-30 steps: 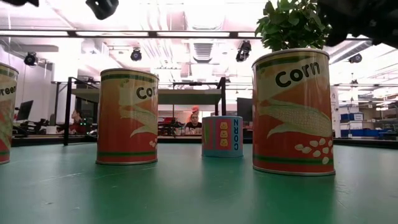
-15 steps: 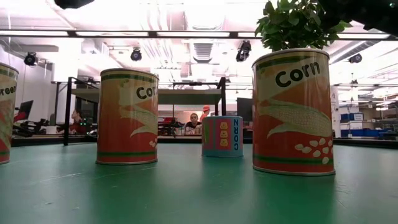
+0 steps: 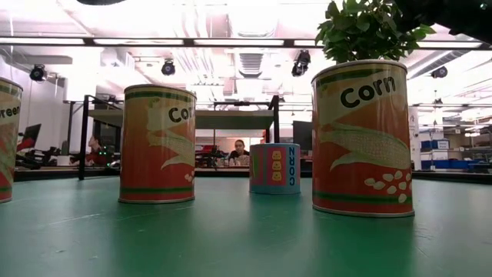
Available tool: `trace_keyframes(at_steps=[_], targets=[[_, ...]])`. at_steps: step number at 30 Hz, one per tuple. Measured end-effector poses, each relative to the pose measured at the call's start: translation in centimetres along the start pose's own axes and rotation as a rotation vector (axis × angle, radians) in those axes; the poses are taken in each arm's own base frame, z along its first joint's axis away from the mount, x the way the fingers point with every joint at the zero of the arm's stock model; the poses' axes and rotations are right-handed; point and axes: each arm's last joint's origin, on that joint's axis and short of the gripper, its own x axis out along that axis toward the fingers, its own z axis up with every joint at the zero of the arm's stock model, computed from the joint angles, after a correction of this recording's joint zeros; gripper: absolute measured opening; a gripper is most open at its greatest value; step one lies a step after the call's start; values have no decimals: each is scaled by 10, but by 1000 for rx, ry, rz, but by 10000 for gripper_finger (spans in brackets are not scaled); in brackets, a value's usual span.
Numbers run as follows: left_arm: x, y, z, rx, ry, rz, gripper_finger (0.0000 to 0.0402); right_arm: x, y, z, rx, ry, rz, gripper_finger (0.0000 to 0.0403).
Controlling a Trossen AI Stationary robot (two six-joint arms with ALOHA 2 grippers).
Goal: Pick and place cans onto a shelf
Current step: Put the center left orange can on the shelf
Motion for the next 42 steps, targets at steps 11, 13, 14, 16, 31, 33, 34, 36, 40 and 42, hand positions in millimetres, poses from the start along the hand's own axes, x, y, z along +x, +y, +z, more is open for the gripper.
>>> trace_keyframes(at_steps=[11,13,14,16,31,33,34,36,40,42], targets=[[33,-17,4,96,65,155,123,0,1,-3,-13,26,9,9],[36,-17,4,92,67,160,160,0,1,-3,-9,28,9,9],[37,-17,4,91,65,165,179,0,1,-3,-5,27,9,9],[40,-17,4,92,51,185,216,0,1,-3,1,27,8,9],[49,-14,8,166,21,241,362,1,2,-5,14,55,19,9],[49,-14,9,166,21,242,373,1,2,-5,14,54,18,9],[50,-14,9,165,21,242,380,1,2,-5,14,54,18,9],[50,-13,10,158,21,245,393,1,2,-5,14,54,19,9],[51,-12,11,139,14,247,390,1,2,-5,16,55,19,9],[51,-12,11,149,10,246,383,1,2,-5,21,55,19,9]])
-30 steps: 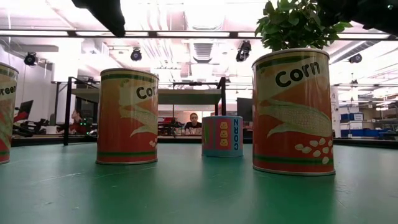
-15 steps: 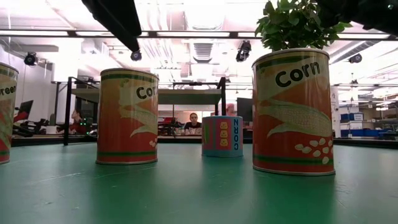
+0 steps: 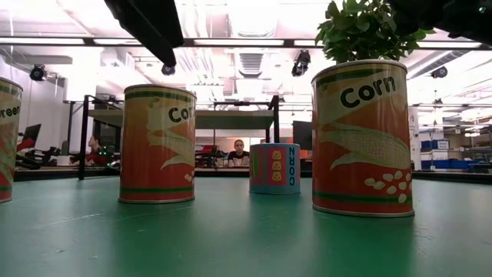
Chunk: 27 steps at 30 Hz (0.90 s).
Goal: Pick and place cans onto a shelf
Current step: Put the center left orange can on the shelf
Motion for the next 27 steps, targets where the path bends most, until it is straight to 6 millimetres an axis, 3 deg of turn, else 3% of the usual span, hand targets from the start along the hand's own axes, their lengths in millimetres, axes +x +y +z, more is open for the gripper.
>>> trace_keyframes(at_steps=[10,27], targets=[[25,-6,-15,47,57,-3,375,0,1,-2,0,15,6,9],[47,-1,-28,31,82,-10,371,0,1,-2,3,20,7,9]])
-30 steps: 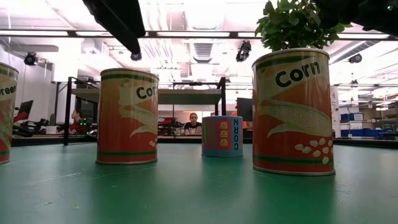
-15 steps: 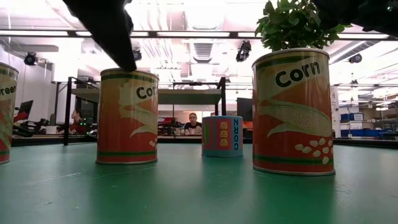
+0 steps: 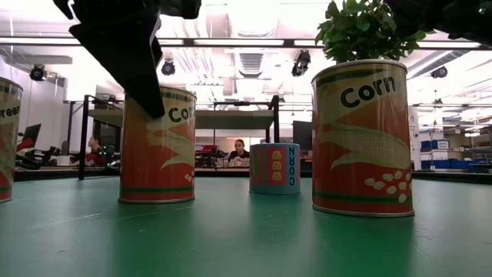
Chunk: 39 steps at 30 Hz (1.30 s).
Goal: Pick and place cans onto a shelf
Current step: Put the center left orange can on the shelf
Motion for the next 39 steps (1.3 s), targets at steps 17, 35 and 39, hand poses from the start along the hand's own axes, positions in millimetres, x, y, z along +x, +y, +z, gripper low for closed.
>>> trace_keyframes(at_steps=[17,35,39], targets=[[-40,5,22,113,-19,-48,311,0,0,0,7,5,2,9],[-131,165,83,-1,-170,275,317,0,0,0,36,4,1,9],[-131,216,89,-127,-145,334,317,0,0,0,44,5,1,9]])
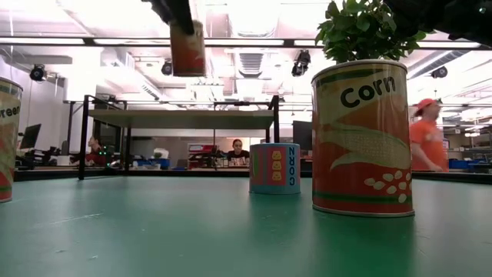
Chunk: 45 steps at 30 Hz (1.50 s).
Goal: Pick and place cans onto a shelf
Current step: Put the center left orange can on the shelf
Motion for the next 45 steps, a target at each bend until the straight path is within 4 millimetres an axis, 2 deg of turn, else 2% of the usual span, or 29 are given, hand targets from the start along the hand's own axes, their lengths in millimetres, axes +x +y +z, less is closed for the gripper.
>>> trace_keyframes(at_steps=[7,10,12,15,19,21,31,39,45], targets=[[44,72,5,-203,139,71,317,0,0,0,1,0,0,9],[58,93,2,-259,187,86,317,0,0,0,16,0,0,9],[66,100,-1,-252,197,93,317,0,0,0,25,0,0,9],[70,99,-7,-123,192,64,317,0,0,0,28,4,2,9],[70,91,-18,81,152,-166,317,0,1,-2,51,23,6,9],[70,88,-22,126,120,-226,317,0,1,-3,51,27,7,9],[70,102,-26,107,67,-188,317,0,1,-3,51,29,8,9],[83,99,-27,122,82,-156,318,0,1,-3,51,29,8,9],[82,100,-26,122,82,-146,318,0,1,-3,51,34,9,9]])
